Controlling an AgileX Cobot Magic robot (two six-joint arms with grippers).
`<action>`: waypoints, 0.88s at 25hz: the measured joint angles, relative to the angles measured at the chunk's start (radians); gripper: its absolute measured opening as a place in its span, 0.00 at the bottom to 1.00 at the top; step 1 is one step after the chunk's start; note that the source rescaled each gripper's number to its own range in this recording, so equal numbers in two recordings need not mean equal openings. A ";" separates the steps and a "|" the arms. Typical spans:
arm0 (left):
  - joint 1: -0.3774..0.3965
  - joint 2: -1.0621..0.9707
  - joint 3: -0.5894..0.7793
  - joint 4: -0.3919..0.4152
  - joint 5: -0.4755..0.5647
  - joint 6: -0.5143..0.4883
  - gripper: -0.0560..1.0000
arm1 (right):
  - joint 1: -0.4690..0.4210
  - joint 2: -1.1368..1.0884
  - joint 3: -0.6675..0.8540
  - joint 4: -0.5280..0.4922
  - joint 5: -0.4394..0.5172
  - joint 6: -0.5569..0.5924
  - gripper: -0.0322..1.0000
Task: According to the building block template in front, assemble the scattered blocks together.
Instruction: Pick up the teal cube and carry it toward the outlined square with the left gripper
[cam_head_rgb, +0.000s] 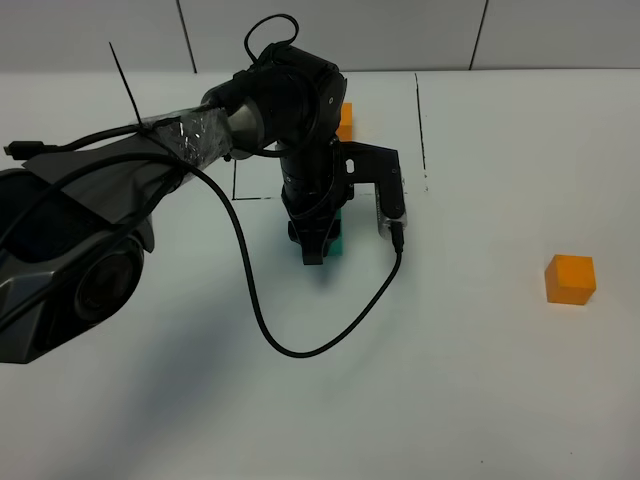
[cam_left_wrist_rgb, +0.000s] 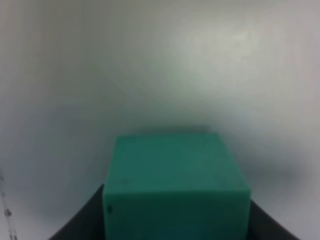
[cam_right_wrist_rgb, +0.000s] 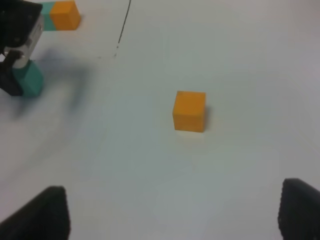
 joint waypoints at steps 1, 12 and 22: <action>0.000 0.004 -0.001 0.000 0.000 0.000 0.05 | 0.000 0.000 0.000 0.000 0.000 0.000 0.83; 0.000 0.016 -0.003 -0.001 -0.005 0.000 0.05 | 0.000 0.000 0.000 0.000 0.000 0.000 0.83; 0.000 0.016 -0.007 0.004 0.004 -0.001 0.31 | 0.000 0.000 0.000 0.000 0.000 0.000 0.83</action>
